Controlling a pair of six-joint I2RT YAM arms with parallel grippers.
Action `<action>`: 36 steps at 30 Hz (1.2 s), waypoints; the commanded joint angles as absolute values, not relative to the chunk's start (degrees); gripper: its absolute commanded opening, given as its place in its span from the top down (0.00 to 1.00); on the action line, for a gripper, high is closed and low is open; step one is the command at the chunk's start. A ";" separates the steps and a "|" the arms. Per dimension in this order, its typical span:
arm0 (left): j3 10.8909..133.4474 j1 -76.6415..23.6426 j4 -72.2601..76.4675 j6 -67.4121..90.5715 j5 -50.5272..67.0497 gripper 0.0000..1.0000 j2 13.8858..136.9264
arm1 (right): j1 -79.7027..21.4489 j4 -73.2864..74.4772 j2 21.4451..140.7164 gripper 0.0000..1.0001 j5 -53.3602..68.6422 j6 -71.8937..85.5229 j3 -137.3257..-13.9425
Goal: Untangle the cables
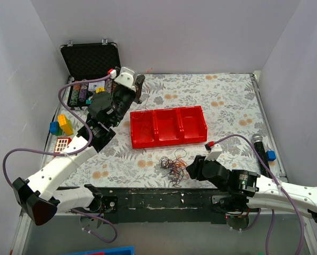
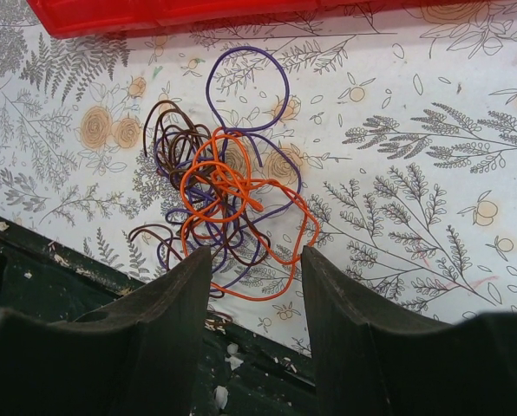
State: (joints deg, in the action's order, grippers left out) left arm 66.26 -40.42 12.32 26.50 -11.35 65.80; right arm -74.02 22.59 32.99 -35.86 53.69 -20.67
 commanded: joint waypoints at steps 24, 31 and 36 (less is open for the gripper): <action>68.65 -41.22 -4.92 43.51 6.58 1.00 65.13 | -74.36 22.94 32.78 0.47 -37.27 55.11 -21.27; 66.10 -41.13 -5.01 43.69 4.14 1.00 64.60 | -74.36 24.08 32.26 0.47 -37.62 55.11 -21.53; 60.92 -41.22 -0.55 38.08 -10.43 1.00 63.20 | -74.36 24.00 32.26 0.47 -37.53 55.37 -21.09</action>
State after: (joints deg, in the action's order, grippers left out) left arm 64.95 -41.04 -3.95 43.00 0.93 65.78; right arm -74.02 23.94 32.91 -35.86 54.22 -20.67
